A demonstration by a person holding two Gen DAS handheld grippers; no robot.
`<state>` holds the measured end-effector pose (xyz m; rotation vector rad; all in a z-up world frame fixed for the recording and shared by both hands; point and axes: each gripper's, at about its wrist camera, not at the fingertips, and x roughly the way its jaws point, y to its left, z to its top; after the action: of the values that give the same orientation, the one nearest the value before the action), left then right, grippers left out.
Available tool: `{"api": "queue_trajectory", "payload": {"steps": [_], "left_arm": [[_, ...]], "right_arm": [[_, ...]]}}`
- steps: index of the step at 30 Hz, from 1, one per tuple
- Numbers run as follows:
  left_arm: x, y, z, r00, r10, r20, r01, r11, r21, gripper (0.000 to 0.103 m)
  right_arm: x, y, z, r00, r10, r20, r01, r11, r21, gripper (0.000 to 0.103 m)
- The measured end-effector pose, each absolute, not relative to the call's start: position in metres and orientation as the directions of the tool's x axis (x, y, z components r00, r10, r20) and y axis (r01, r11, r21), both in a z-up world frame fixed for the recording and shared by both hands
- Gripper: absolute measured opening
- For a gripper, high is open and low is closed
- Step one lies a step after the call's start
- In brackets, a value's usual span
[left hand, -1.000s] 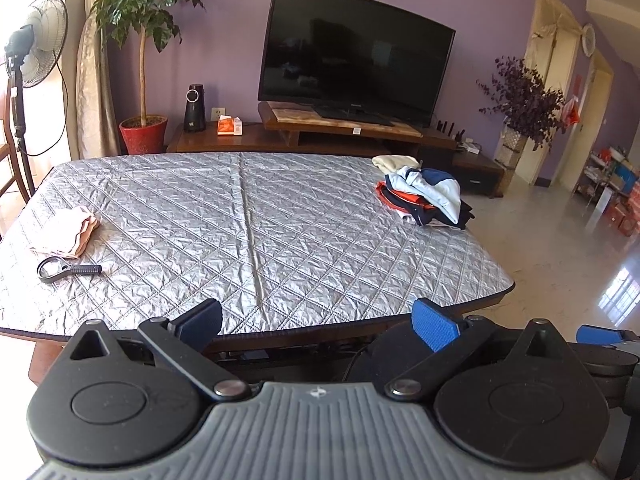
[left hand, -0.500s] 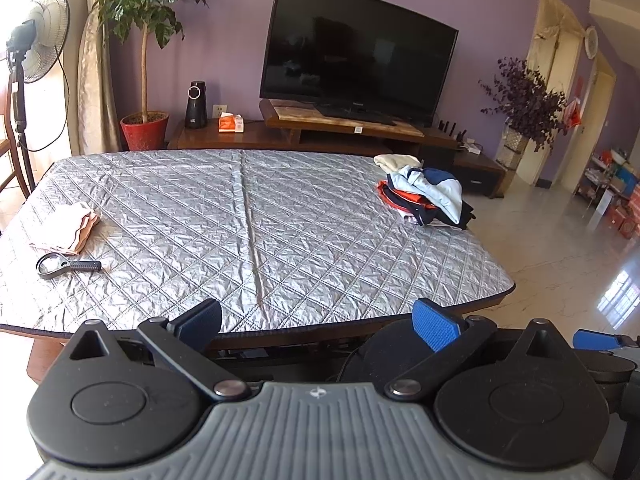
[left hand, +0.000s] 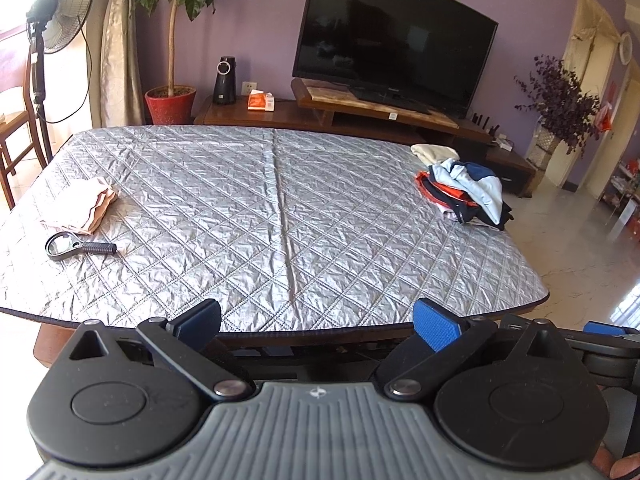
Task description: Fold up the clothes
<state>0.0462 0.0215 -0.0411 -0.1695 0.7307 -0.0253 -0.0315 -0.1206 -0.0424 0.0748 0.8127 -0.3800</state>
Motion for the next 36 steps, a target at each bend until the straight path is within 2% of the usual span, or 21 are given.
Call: {"api": "queue_trajectory", "payload": {"steps": [10,15,19,25,30,33,36], "left_arm": [[0.117,0.041,-0.070,0.717,-0.043,-0.696,-0.064,0.990,-0.127,0.102],[0.161,0.061,-0.087,0.708,-0.020,-0.706,-0.110,0.984,-0.139,0.102],[0.198,0.078,-0.102,0.705,0.022,-0.709,-0.164,0.978,-0.133,0.102],[0.250,0.084,-0.140,0.681,0.068,-0.729,-0.187,0.979,-0.084,0.102],[0.279,0.091,-0.180,0.638,0.100,-0.764,-0.210,0.976,-0.048,0.100],[0.286,0.094,-0.195,0.632,0.132,-0.763,-0.220,0.975,-0.013,0.100],[0.286,0.100,-0.204,0.635,0.149,-0.758,-0.266,0.963,-0.034,0.100]], "right_arm": [[0.049,-0.145,-0.083,0.622,-0.258,-0.739,0.337,0.940,-0.045,0.102],[0.099,-0.143,-0.109,0.622,-0.258,-0.739,0.299,0.951,-0.081,0.102],[0.137,-0.141,-0.116,0.642,-0.215,-0.736,0.279,0.960,-0.038,0.102],[0.202,-0.131,-0.133,0.703,-0.255,-0.664,0.273,0.959,-0.079,0.102],[0.255,-0.119,-0.161,0.738,-0.232,-0.634,0.242,0.968,-0.072,0.102],[0.282,-0.113,-0.187,0.733,-0.213,-0.646,0.233,0.971,-0.056,0.102],[0.300,-0.108,-0.206,0.707,-0.095,-0.701,0.160,0.987,0.028,0.098]]}}
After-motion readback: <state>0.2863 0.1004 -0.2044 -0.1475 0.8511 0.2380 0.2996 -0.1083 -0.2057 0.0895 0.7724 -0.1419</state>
